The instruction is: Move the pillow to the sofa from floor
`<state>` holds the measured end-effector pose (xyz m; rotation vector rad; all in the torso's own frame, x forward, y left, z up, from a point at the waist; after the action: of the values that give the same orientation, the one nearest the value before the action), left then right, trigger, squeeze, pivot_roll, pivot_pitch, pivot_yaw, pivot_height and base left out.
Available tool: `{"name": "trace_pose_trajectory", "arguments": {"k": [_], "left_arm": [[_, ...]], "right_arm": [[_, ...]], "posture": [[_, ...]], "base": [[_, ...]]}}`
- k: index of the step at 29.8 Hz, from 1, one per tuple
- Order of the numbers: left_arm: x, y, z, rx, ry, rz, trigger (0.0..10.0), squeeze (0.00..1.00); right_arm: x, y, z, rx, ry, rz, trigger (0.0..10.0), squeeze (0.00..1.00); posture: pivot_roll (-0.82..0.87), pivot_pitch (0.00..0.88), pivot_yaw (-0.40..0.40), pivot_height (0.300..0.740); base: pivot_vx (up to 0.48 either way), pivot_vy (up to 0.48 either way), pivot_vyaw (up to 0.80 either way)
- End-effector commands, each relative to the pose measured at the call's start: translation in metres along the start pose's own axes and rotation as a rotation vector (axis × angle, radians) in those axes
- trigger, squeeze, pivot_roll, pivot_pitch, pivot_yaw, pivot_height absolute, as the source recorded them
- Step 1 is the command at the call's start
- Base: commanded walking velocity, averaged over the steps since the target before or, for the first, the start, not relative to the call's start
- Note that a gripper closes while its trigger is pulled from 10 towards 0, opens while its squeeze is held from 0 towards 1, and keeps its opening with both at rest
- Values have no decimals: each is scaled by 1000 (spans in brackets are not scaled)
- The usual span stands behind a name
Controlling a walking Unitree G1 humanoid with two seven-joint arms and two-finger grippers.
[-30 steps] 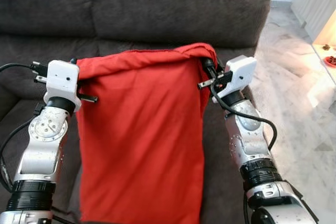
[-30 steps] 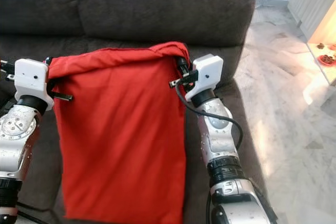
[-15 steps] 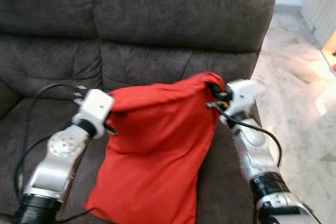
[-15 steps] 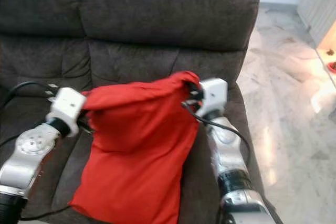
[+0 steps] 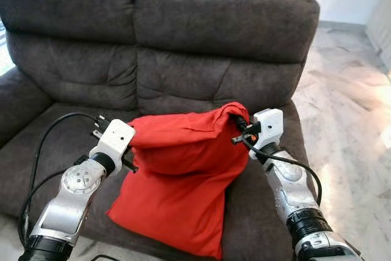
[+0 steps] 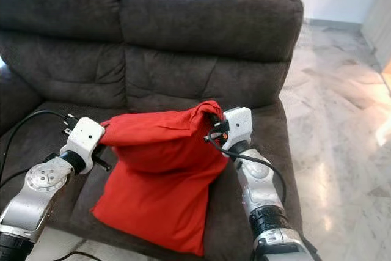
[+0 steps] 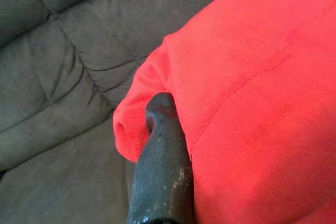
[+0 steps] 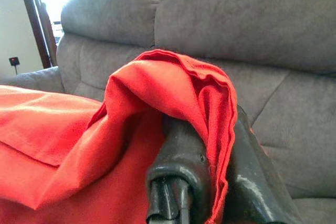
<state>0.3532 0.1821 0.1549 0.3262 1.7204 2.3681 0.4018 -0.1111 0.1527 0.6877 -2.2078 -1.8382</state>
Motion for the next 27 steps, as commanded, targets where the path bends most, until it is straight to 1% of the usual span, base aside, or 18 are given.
{"name": "trace_pose_trajectory", "arguments": {"k": [1,2,7,8,9,10,11,18,20,21,25,26,27], "left_arm": [[-1,10,1,-21,-2,-28,10000,314],[-1,10,1,-22,-2,-27,10000,298],[-2,9,2,-32,5,-24,10000,314],[-2,9,3,-29,9,-23,10000,435],[-2,8,4,-25,13,-22,10000,1000],[-2,8,5,-23,15,-21,10000,1000],[-2,8,5,-19,20,-22,10000,1000],[-2,5,0,-13,2,-17,10000,1000],[-2,3,-3,-9,-5,-12,10000,1000],[-2,1,-6,-7,-11,-8,10000,1000],[-3,-1,-9,0,-18,-3,10000,1000],[-3,-2,-10,0,-18,-1,10000,1000],[-4,-3,-10,-4,-20,3,10000,1000]], "right_arm": [[-3,6,1,5,10,-27,10000,0],[-3,6,2,5,11,-28,10000,0],[-4,7,3,4,18,-31,10000,0],[-4,7,3,0,21,-33,10000,0],[-4,7,3,-6,22,-34,10000,882],[-4,7,4,-10,23,-36,10000,882],[-4,7,4,-12,24,-36,10000,1000],[-2,2,4,4,21,-18,10000,1000],[-2,1,4,9,16,-12,10000,973],[-1,0,3,5,10,-12,10000,980],[-1,-1,3,9,6,-7,10000,980],[0,-1,2,10,5,-6,10000,937],[0,-2,2,12,0,-2,10000,639]], "posture": [[144,129,13,740],[144,129,13,740],[143,126,13,740],[144,124,13,740],[142,124,13,740],[142,124,13,740],[142,123,13,740],[144,118,11,740],[144,118,11,740],[144,119,11,740],[141,119,12,740],[140,119,12,740],[141,119,12,740]], "base": [[0,0,0],[0,0,0],[0,0,0],[0,0,0],[0,0,0],[0,0,0],[0,0,0],[0,0,0],[0,0,0],[0,0,0],[0,0,0],[0,0,0],[0,0,0]]}}
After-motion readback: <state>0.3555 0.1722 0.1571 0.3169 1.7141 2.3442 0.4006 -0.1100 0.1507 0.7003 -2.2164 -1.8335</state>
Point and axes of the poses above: a point about 5 cm out from each wrist's last joint towards the gripper, its own x axis pointing back from the gripper into the wrist, its own y axis along the axis of the wrist's last joint, z = x × y, the point moved 4 cm from there along -x, pointing out of the wrist towards the gripper, and after that the axes turned 8 degrees about x, right-handed, at the moved point
